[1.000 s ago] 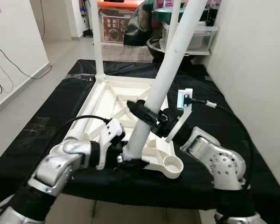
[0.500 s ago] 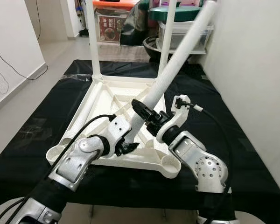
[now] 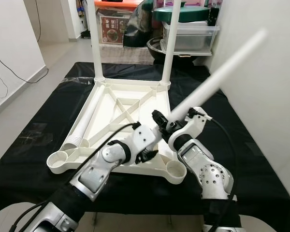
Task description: Building children table
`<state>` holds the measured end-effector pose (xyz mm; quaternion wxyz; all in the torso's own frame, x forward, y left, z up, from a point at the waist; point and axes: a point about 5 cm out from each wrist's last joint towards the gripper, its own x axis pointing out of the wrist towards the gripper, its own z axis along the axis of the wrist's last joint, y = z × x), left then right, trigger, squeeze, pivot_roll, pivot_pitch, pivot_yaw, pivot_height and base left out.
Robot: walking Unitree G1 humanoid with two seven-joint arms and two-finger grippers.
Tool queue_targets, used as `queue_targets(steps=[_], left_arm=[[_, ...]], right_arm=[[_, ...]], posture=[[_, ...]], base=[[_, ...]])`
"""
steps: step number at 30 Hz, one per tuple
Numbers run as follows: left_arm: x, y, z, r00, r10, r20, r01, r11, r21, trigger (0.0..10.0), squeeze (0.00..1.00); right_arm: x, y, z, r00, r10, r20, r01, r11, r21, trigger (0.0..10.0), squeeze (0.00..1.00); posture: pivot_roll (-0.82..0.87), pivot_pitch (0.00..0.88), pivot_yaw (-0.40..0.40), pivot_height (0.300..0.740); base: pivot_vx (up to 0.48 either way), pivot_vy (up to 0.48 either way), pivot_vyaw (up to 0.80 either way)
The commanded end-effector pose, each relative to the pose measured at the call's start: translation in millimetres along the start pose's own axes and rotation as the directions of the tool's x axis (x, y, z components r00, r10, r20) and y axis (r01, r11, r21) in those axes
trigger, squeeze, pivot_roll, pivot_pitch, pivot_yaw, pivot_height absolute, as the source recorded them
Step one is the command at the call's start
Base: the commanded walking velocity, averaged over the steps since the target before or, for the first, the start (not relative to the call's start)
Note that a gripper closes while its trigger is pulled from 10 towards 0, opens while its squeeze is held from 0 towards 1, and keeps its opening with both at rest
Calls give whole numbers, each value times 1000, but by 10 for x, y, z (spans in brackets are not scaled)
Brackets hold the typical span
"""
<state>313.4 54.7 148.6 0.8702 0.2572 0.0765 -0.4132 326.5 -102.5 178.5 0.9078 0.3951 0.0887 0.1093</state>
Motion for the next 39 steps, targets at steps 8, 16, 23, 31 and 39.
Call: queue_targets(steps=[8, 16, 23, 31, 39], left_arm=[[1, -29, -145, 999, -8, -33, 8, 1000, 27, 10000, 0], [-16, -25, -234, 999, -8, -50, 10, 1000, 29, 10000, 0], [-35, -10, -246, 999, -15, -51, 17, 999, 40, 10000, 0], [-35, -22, -233, 999, -24, -39, 25, 999, 44, 10000, 0], [-66, 31, -211, 1000, -13, 2, 13, 1000, 28, 10000, 1000]], right_arm=[[98, 195, 204, 996, 64, 61, -70, 992, 101, 10000, 0], [73, 276, 264, 988, 150, 49, -155, 981, 119, 4627, 0], [72, 266, 234, 987, 161, 22, -163, 983, 85, 3412, 0], [67, 279, 169, 984, 175, 40, -177, 982, 58, 0, 0], [35, 309, 228, 977, 204, 66, -207, 977, 43, 0, 0]], posture=[[69, 0, -45, 740], [62, 0, -46, 740], [66, 0, -48, 740], [69, 0, -51, 740], [66, 0, -47, 740]], base=[[0, 0, 0], [0, 0, 0], [0, 0, 0], [0, 0, 0], [0, 0, 0]])
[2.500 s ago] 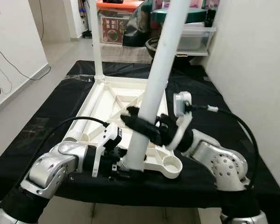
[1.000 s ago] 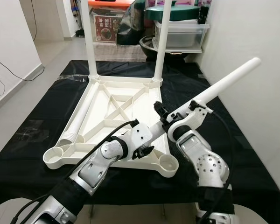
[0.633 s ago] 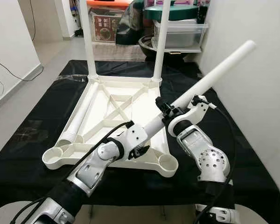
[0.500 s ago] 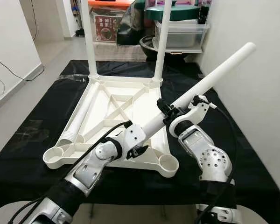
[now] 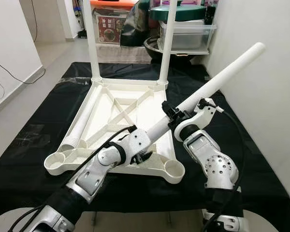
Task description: Building children table
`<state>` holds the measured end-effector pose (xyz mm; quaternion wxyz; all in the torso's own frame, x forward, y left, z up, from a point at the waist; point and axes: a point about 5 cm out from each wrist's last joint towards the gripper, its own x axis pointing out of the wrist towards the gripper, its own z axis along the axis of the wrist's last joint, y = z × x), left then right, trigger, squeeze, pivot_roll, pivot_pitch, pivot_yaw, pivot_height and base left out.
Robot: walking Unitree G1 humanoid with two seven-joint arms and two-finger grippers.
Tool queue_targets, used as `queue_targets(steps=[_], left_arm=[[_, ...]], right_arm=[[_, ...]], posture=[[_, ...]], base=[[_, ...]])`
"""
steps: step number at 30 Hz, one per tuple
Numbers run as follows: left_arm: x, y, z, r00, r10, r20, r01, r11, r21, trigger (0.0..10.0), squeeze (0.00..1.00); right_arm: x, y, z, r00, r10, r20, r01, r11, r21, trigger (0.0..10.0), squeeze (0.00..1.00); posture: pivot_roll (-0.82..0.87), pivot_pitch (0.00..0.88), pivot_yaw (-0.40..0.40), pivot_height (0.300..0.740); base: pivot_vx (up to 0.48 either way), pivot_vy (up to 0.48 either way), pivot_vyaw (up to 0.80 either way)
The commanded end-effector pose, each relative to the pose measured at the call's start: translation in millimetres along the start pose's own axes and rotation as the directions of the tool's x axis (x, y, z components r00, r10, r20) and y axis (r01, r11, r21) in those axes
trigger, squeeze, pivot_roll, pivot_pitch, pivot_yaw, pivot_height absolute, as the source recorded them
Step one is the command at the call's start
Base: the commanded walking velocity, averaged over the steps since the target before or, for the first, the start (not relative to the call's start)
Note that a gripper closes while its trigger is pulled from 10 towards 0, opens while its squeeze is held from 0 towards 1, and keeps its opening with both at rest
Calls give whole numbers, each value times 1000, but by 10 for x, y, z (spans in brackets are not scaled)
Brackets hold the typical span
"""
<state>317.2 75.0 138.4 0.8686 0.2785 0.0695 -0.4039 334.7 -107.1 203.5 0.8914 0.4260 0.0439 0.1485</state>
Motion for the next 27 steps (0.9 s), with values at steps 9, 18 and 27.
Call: queue_targets(steps=[9, 18, 27], left_arm=[[-226, 149, 425, 932, 63, 358, 11, 979, -201, 10000, 1000], [-489, 191, 616, 858, 83, 508, 2, 986, -164, 10000, 1000], [-433, 233, 190, 943, 183, 278, -148, 979, -143, 10000, 0]], right_arm=[[2, 78, 260, 993, 105, 62, -95, 984, -150, 0, 0], [13, -91, 809, 985, 85, 152, -31, 945, -327, 0, 0], [-89, -56, 1605, 933, 122, 339, 83, 843, -531, 0, 0]], posture=[[74, 0, -51, 740], [92, 0, -66, 740], [81, 0, -54, 740]], base=[[0, 0, 0], [0, 0, 0], [0, 0, 0]])
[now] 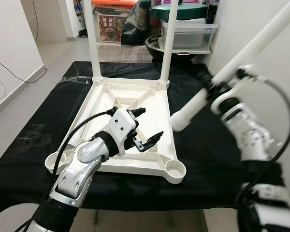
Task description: Building children table
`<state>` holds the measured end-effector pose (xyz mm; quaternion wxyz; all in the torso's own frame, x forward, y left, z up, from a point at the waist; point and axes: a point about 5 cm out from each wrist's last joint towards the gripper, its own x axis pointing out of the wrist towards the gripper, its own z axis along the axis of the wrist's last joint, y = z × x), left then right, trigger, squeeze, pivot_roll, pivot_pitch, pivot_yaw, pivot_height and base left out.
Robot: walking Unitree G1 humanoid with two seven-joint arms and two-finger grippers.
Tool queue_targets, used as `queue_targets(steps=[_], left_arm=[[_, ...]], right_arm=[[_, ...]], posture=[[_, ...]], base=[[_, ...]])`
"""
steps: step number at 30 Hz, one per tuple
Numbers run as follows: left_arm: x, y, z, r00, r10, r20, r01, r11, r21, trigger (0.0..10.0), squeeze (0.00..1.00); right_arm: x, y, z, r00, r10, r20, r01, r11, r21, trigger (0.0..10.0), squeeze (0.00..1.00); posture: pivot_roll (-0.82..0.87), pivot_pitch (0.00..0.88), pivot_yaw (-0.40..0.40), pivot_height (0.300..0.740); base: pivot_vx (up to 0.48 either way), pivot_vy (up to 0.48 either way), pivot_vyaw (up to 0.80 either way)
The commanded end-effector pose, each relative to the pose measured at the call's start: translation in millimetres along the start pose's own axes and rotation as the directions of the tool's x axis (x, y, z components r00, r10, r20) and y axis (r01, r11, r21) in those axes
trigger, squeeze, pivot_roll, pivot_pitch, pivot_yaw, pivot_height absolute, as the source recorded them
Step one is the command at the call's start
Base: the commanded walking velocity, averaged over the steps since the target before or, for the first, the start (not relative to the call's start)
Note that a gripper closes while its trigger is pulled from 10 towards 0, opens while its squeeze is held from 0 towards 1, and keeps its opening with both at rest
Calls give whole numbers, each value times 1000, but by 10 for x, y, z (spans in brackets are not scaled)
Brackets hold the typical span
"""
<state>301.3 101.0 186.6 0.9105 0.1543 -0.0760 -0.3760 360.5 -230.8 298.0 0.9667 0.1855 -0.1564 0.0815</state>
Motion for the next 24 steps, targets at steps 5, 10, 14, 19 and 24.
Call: queue_targets(steps=[5, 10, 14, 19, 24], left_arm=[[-108, 102, -302, 980, 99, -174, -87, 993, 75, 10000, 0], [-209, 108, -434, 966, 118, -229, -103, 992, 77, 10000, 0], [-223, 99, -444, 967, 128, -219, -119, 991, 54, 10000, 0], [-212, 95, -438, 968, 132, -212, -123, 991, 56, 10000, 0], [-228, 90, -471, 964, 145, -224, -137, 989, 51, 10000, 0]], right_arm=[[-4, -96, 207, 997, 67, 27, -64, 991, -118, 0, 0], [1, -114, 354, 991, 130, 8, -127, 978, -163, 0, 0], [21, -60, 358, 984, 179, -9, -179, 972, -155, 0, 0], [19, -26, 312, 980, 197, -20, -198, 968, -157, 0, 0], [21, -52, 257, 978, 204, -41, -208, 967, -144, 0, 0]], posture=[[89, 0, -55, 740], [83, 0, -54, 740], [75, 0, -54, 740], [75, 0, -54, 740], [83, 0, -57, 740]], base=[[0, 0, 0], [0, 0, 0], [0, 0, 0], [0, 0, 0], [0, 0, 0]])
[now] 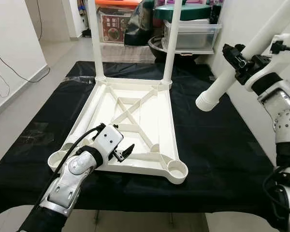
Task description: Building children table
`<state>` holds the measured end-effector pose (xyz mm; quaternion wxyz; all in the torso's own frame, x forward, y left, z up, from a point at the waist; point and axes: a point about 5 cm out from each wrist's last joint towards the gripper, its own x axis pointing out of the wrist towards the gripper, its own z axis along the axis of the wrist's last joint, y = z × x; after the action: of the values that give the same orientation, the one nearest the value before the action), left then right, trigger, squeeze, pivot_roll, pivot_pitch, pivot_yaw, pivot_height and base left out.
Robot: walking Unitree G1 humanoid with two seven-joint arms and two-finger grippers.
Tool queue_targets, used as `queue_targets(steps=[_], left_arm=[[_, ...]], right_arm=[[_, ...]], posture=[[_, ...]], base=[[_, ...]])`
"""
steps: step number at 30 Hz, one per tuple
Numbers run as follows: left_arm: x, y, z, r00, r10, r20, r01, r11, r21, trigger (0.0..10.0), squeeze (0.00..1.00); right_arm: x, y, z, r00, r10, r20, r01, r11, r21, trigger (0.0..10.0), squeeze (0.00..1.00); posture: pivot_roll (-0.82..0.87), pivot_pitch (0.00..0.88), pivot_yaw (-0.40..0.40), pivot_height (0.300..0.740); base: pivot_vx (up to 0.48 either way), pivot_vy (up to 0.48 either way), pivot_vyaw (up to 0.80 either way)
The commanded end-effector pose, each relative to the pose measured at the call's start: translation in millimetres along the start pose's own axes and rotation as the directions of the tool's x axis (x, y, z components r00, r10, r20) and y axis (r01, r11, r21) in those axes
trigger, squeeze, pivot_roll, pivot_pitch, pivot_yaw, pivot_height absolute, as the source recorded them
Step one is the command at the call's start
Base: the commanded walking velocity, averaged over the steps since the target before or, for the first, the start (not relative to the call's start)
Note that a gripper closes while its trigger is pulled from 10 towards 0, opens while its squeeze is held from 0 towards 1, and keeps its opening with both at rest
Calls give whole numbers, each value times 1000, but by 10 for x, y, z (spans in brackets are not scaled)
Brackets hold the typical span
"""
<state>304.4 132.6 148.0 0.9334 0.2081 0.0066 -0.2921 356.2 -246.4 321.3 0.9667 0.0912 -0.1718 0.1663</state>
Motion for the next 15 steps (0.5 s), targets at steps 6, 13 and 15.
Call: queue_targets(steps=[6, 13, 15], left_arm=[[-52, 5, -78, 1000, 17, -22, -17, 1000, -23, 10000, 0], [-43, 7, -85, 999, 26, -22, -26, 999, -28, 10000, 0], [-51, 8, -85, 999, 27, -21, -28, 999, -29, 10000, 0]], right_arm=[[10, 18, -73, 999, 27, -30, -27, 1000, 15, 0, 0], [6, 26, -144, 997, 38, -68, -37, 999, 11, 0, 0], [-6, 21, -162, 996, 34, -79, -34, 999, 8, 0, 0]], posture=[[84, 0, -58, 740], [83, 0, -61, 740], [86, 0, -61, 740]], base=[[0, 0, 0], [0, 0, 0], [0, 0, 0]])
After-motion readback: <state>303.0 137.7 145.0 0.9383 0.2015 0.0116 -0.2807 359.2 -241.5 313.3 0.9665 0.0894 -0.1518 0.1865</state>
